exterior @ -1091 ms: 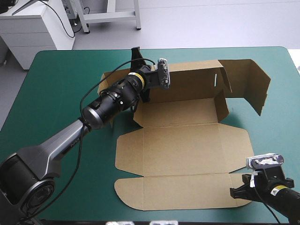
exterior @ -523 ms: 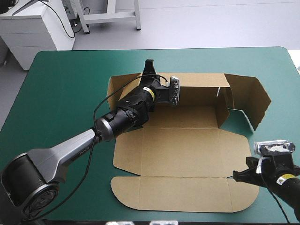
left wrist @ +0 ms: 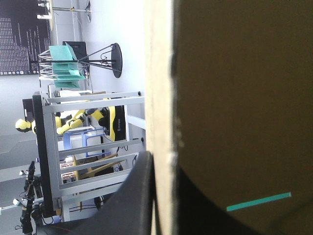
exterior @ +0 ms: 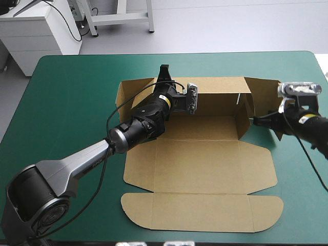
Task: Fold the box
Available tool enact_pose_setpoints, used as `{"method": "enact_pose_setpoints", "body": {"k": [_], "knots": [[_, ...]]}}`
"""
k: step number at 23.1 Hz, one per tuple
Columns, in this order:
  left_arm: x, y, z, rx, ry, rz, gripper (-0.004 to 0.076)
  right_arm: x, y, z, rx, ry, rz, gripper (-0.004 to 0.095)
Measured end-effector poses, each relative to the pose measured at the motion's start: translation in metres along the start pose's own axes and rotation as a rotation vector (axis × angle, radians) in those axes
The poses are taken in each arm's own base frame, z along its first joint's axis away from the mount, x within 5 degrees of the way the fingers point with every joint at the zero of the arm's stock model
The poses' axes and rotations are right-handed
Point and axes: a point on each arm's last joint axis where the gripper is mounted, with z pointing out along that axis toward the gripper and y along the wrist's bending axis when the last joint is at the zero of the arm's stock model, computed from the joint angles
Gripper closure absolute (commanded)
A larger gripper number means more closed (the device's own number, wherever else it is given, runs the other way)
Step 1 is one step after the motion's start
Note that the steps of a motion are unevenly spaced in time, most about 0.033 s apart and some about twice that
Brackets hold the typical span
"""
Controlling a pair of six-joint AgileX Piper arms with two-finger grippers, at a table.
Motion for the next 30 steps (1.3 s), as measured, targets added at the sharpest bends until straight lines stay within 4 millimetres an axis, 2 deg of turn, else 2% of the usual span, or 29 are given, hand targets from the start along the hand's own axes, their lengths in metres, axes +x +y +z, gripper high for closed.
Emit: {"method": "enact_pose_setpoints", "body": {"k": [3, 4, 5, 8, 12, 16, 20, 30], "knots": [[-0.002, -0.003, 0.001, 0.004, 0.008, 0.016, 0.0732, -0.047, -0.004, 0.027, 0.000, -0.017, -0.002, 0.0909], [-0.003, -0.003, 0.001, 0.003, 0.010, 0.020, 0.0732, -0.054, -0.005, 0.031, 0.000, -0.022, -0.003, 0.0909], [-0.005, -0.006, 0.003, 0.008, 0.015, 0.033, 0.0732, -0.070, -0.007, 0.042, -0.002, -0.027, -0.005, 0.0909], [-0.006, -0.010, 0.005, 0.016, 0.028, 0.041, 0.0732, -0.094, -0.009, 0.063, -0.007, -0.023, -0.010, 0.0909], [-0.012, -0.013, 0.003, 0.026, 0.055, 0.050, 0.0732, -0.120, -0.016, 0.103, -0.013, -0.001, 0.017, 0.0909], [-0.019, -0.016, -0.002, 0.019, 0.075, 0.010, 0.0732, -0.124, -0.023, 0.142, -0.016, 0.091, 0.049, 0.0909], [-0.022, -0.018, -0.004, -0.006, 0.093, -0.013, 0.0732, -0.120, -0.032, 0.161, -0.011, 0.160, 0.083, 0.0909], [-0.025, -0.025, 0.005, -0.073, 0.138, -0.034, 0.0732, -0.114, -0.056, 0.159, 0.034, 0.231, 0.124, 0.0909]]}}
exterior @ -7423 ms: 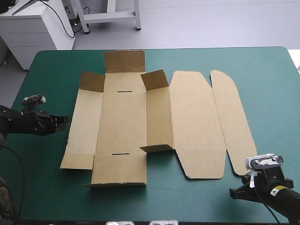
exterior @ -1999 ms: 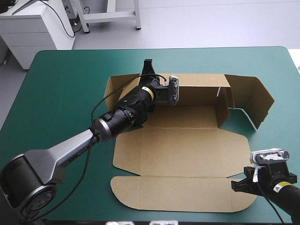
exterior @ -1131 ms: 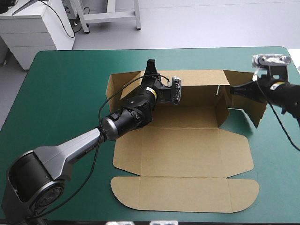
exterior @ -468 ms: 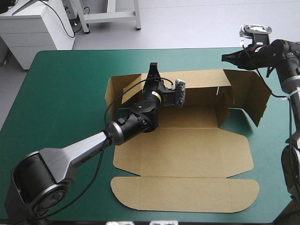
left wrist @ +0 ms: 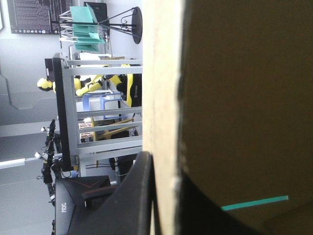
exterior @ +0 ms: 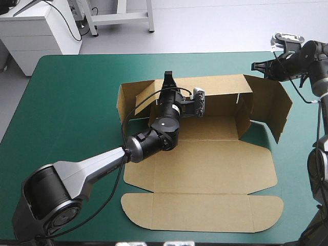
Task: Fold the box
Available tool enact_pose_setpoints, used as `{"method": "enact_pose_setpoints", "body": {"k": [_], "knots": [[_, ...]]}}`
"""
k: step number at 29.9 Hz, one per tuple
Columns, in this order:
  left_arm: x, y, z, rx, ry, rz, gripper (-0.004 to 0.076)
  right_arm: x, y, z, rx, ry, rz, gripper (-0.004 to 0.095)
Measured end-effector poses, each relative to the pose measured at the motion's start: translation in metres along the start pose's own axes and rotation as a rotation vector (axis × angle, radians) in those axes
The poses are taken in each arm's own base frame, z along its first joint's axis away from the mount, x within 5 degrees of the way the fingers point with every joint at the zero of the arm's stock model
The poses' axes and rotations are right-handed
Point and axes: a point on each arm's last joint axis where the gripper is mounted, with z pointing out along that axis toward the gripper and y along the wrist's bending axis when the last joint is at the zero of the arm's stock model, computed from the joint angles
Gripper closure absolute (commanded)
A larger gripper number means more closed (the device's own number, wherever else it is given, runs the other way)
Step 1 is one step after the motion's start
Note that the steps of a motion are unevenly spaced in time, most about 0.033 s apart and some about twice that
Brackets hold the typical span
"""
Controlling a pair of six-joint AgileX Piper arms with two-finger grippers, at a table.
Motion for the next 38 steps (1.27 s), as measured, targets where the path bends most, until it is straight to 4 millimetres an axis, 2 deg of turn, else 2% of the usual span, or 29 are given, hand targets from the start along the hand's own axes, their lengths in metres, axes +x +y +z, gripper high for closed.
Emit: {"method": "enact_pose_setpoints", "body": {"k": [7, 30, 34, 38], "knots": [[-0.002, -0.008, 0.009, -0.041, 0.042, 0.034, 0.0732, 0.004, 0.000, -0.001, -0.006, 0.048, -0.036, 0.0909], [-0.005, -0.012, 0.008, -0.057, 0.063, 0.063, 0.0732, 0.017, 0.013, -0.005, -0.160, 0.176, -0.092, 0.0909], [-0.005, -0.012, 0.008, -0.057, 0.064, 0.062, 0.0732, 0.031, 0.013, -0.001, -0.173, 0.176, -0.084, 0.0909], [-0.005, -0.013, 0.008, -0.058, 0.064, 0.061, 0.0732, 0.055, 0.011, 0.007, -0.181, 0.144, -0.086, 0.0909]]}}
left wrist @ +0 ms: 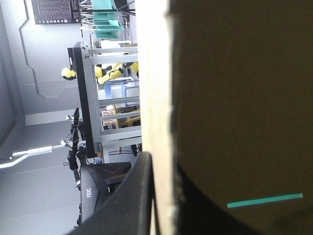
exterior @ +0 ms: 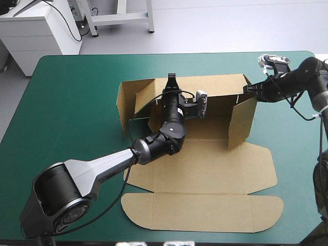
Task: Fold the box
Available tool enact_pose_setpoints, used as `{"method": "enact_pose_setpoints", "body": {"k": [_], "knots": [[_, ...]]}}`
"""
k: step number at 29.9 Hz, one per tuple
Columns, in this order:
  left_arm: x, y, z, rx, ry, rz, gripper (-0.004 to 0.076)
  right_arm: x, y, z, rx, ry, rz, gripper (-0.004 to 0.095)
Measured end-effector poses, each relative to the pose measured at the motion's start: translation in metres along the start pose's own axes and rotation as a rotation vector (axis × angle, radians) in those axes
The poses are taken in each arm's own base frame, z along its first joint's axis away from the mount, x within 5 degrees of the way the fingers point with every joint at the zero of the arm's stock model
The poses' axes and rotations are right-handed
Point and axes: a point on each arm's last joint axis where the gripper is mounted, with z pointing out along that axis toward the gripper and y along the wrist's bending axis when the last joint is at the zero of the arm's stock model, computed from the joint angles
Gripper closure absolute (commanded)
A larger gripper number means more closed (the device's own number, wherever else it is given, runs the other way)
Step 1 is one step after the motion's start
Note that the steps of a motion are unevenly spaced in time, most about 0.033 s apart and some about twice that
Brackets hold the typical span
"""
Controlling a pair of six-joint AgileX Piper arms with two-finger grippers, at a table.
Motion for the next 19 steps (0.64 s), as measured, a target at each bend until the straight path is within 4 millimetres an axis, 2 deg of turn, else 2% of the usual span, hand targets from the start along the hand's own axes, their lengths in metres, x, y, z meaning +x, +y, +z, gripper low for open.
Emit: {"method": "enact_pose_setpoints", "body": {"k": [15, 17, 19], "knots": [[0.000, 0.000, 0.000, -0.002, 0.000, 0.002, 0.0732, 0.071, 0.012, -0.006, -0.008, -0.212, -0.086, 0.0908], [0.000, 0.000, 0.000, -0.002, 0.000, 0.002, 0.0732, 0.075, 0.013, -0.009, -0.003, -0.220, -0.106, 0.0893], [0.000, 0.000, 0.000, -0.002, 0.000, 0.002, 0.0732, 0.076, 0.013, -0.010, -0.003, -0.222, -0.110, 0.0835]]}}
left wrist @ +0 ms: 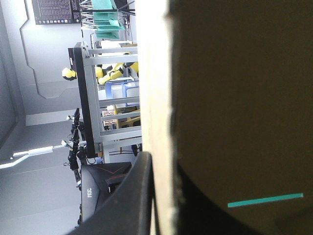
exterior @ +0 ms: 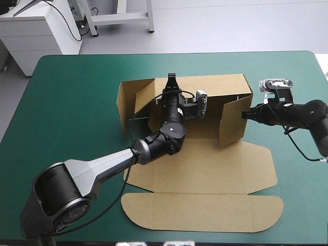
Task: Fold the box
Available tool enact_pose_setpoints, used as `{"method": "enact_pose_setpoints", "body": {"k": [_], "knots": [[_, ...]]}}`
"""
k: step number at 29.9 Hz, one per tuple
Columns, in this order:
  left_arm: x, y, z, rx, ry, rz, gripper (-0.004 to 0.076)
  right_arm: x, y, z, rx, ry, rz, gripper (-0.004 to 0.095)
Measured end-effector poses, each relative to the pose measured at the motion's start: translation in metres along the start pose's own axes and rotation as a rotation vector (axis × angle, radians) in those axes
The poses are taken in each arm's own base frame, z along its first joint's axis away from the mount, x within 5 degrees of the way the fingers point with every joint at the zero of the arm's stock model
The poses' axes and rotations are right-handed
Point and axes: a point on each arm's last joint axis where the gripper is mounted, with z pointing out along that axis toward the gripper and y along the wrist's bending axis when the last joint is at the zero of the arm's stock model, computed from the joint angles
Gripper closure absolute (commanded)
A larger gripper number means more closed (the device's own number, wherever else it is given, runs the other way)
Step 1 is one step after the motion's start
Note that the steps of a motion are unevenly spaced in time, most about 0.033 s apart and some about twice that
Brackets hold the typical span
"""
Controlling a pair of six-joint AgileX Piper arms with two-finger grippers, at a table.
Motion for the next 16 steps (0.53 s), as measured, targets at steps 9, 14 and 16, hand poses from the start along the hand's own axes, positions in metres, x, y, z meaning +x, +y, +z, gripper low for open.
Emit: {"method": "enact_pose_setpoints", "body": {"k": [9, 14, 16], "knots": [[-0.0003, -0.0005, 0.0021, -0.028, 0.009, 0.034, 0.0732, 0.0024, -0.0038, -0.0006, 0.031, 0.025, -0.180, 0.0432], [-0.0001, -0.0003, 0.0021, -0.030, 0.011, 0.031, 0.0732, 0.0044, -0.0037, -0.0009, 0.021, 0.047, -0.304, 0.0433], [0.0001, -0.0002, 0.0021, -0.031, 0.014, 0.028, 0.0732, 0.0056, -0.0029, -0.0010, 0.009, 0.062, -0.346, 0.0432]]}}
